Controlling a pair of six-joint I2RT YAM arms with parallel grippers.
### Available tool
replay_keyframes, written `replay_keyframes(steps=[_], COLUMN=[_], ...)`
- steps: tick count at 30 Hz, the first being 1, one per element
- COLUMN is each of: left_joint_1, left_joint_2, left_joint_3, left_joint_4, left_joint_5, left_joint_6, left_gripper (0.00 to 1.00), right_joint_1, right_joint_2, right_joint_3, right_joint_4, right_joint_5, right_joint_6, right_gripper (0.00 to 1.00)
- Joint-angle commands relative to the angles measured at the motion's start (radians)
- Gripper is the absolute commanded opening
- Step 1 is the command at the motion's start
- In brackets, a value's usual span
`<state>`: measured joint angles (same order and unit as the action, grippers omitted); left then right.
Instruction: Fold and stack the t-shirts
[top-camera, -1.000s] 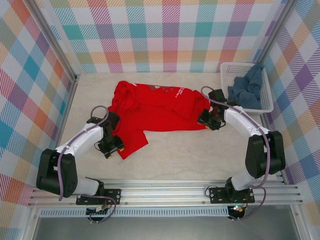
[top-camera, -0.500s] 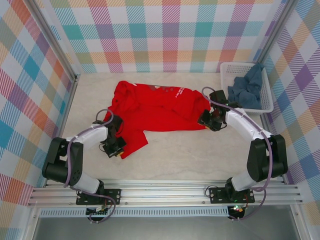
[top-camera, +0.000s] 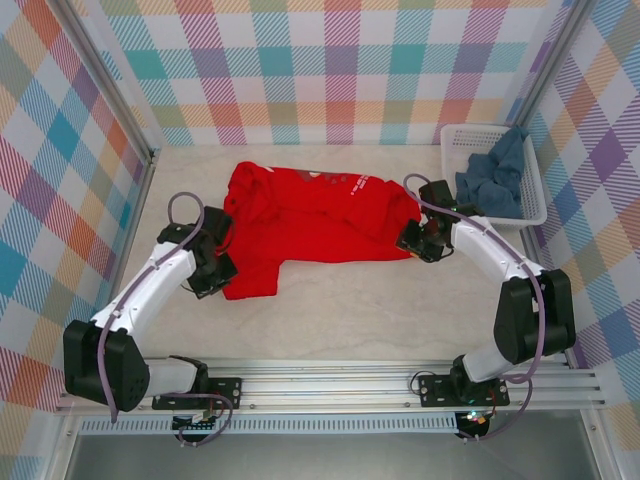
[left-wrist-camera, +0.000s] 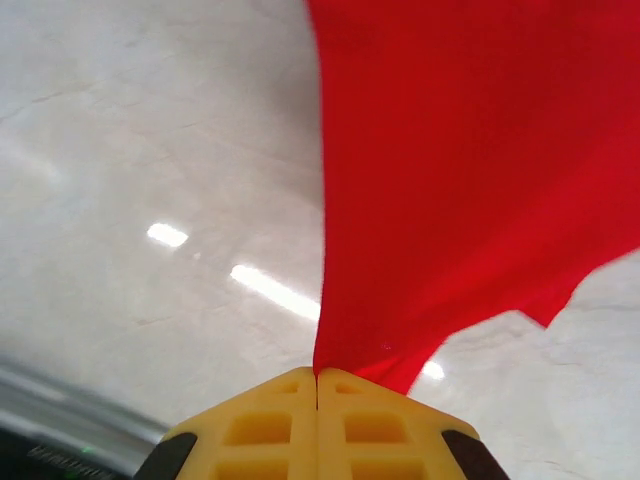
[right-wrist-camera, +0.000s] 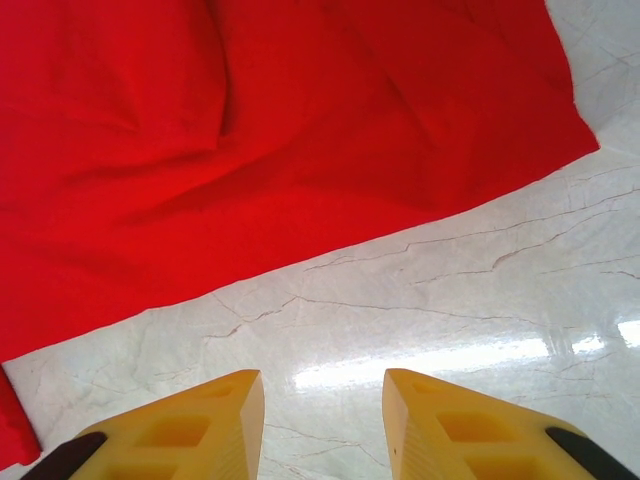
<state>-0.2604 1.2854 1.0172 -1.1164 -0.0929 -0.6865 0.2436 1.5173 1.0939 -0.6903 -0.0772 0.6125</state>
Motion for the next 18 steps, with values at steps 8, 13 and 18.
replay_keyframes(steps=[8,13,18], left_joint_1=[-0.007,-0.005,0.000], left_joint_2=[-0.041,-0.043,-0.028], left_joint_3=[-0.116,-0.194,-0.233], left_joint_4=[-0.058,0.041,0.247], left_joint_5=[-0.092,-0.005,0.076], left_joint_6=[0.011,0.002,-0.026], left_gripper=[0.57,0.56,0.55], right_joint_1=[0.005,0.005,0.005], right_joint_2=[0.051,0.050,0.050], right_joint_3=[0.047,0.038,0.016], right_joint_4=[-0.061,-0.066,-0.040], right_joint_5=[0.040,0.044,0.024], right_joint_6=[-0.016,-0.034,-0.045], right_gripper=[0.38,0.38,0.38])
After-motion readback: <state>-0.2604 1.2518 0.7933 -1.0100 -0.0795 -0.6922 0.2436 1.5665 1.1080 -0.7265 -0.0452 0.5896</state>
